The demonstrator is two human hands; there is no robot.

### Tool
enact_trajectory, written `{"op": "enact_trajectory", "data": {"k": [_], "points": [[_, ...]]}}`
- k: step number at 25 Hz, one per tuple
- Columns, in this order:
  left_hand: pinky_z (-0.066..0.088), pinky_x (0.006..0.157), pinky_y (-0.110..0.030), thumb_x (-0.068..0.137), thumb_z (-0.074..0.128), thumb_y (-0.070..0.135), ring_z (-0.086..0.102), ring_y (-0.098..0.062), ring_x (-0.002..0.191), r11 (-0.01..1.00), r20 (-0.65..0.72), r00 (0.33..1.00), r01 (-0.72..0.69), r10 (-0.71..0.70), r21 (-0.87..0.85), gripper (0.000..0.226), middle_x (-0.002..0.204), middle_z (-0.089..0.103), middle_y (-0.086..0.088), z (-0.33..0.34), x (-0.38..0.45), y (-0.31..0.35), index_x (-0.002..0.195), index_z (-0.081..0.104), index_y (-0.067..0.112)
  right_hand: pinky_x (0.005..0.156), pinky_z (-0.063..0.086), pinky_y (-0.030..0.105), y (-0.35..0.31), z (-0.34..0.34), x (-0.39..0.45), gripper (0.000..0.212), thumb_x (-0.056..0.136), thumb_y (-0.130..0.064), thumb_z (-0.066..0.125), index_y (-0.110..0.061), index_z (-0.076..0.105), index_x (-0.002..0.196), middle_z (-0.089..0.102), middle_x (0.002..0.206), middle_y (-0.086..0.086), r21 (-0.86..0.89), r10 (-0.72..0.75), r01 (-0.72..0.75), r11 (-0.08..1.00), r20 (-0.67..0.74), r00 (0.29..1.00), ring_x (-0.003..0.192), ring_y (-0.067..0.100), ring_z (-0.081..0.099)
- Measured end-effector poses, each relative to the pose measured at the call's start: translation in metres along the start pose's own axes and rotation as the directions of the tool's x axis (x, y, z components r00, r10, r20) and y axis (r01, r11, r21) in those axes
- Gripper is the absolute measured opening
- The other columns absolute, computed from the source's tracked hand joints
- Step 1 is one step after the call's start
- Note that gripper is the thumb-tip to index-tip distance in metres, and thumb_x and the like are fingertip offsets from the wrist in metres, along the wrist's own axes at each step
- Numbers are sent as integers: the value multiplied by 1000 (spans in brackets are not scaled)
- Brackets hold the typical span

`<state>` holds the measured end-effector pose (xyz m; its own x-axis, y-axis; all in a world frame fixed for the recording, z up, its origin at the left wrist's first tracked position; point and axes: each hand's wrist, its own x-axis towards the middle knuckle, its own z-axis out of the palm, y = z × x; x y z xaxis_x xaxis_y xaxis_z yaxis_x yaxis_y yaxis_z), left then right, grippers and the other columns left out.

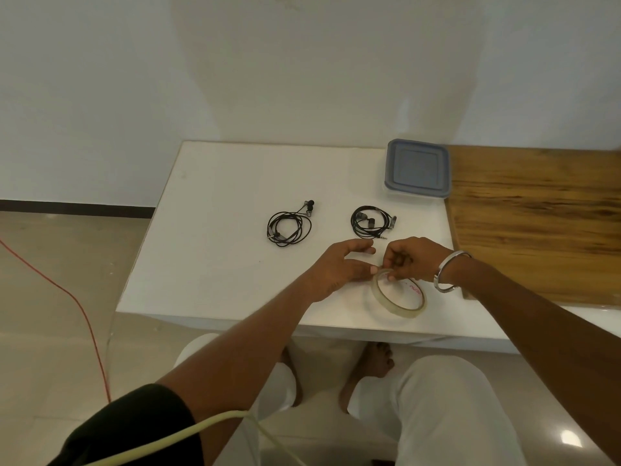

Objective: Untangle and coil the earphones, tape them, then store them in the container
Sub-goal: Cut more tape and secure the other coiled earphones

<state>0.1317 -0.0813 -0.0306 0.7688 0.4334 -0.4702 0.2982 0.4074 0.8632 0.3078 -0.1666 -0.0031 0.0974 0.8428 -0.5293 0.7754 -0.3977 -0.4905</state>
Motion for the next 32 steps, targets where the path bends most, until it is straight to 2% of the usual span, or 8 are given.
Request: {"op": "enact_trajectory", "data": {"k": [6, 8, 12, 15, 17, 22, 26, 32], "points": [[53, 77, -12, 78, 71, -9, 66, -10, 86, 990, -57, 998, -7, 16, 142, 64, 128, 60, -8, 4, 5, -3, 136, 50, 7, 57, 39, 11, 2, 0, 0, 17, 77, -21, 76, -23, 65, 90, 62, 80, -5, 10, 27, -27, 1000, 46, 999, 68, 7, 55], [52, 84, -19, 79, 69, -9, 67, -16, 87, 965, -112, 991, -39, 70, 260, 61, 128, 62, -6, 6, 6, -5, 134, 52, 10, 57, 38, 10, 4, 0, 1, 18, 78, -22, 76, -24, 65, 92, 62, 80, -8, 15, 44, -45, 999, 53, 998, 69, 5, 56], [55, 79, -35, 78, 62, -14, 69, -27, 83, 871, -147, 955, -164, 258, 462, 59, 128, 58, -9, 17, 8, -11, 132, 52, 7, 72, 44, 19, 5, -1, 0, 22, 78, -26, 75, -23, 67, 98, 63, 86, -6, -55, 77, -73, 996, 64, 995, 79, 10, 58], [52, 76, -17, 79, 61, -15, 69, -27, 80, 766, -97, 926, -240, 366, 596, 58, 129, 57, -11, 25, 14, -16, 132, 54, 6, 73, 45, 22, 6, -2, -1, 22, 78, -26, 75, -21, 67, 97, 60, 84, -7, -96, 94, -89, 991, 49, 994, 80, 13, 57], [50, 78, -16, 79, 59, -15, 69, -26, 79, 733, -83, 919, -250, 385, 632, 57, 131, 55, -12, 29, 16, -16, 132, 55, 5, 62, 45, 19, 6, -4, -1, 18, 78, -25, 75, -21, 65, 92, 55, 77, -10, -93, 106, -101, 991, 47, 993, 73, 15, 56], [45, 103, -35, 82, 57, -11, 62, -29, 110, 666, -92, 926, -191, 366, 721, 60, 143, 49, -9, 39, 15, -13, 138, 50, 8, 52, 38, 14, 5, -4, -2, 19, 79, -21, 74, -23, 56, 82, 51, 72, -12, -131, 72, -66, 989, 36, 997, 61, 8, 51], [31, 116, -32, 86, 46, -10, 41, -23, 137, 633, -115, 921, -162, 373, 757, 60, 150, 42, -8, 48, 9, -14, 143, 44, 10, 68, 40, 19, 6, 0, -3, 22, 79, -22, 74, -21, 52, 85, 56, 80, -8, -189, 47, -41, 981, 29, 998, 75, 14, 54], [34, 110, -34, 87, 44, -9, 42, -26, 135, 586, -137, 916, -121, 377, 801, 64, 152, 38, -5, 58, 2, -11, 147, 37, 11, 73, 40, 24, 10, 3, -1, 23, 79, -23, 73, -22, 52, 86, 57, 83, -5, -222, 25, -18, 975, 28, 999, 78, 16, 54]]}}
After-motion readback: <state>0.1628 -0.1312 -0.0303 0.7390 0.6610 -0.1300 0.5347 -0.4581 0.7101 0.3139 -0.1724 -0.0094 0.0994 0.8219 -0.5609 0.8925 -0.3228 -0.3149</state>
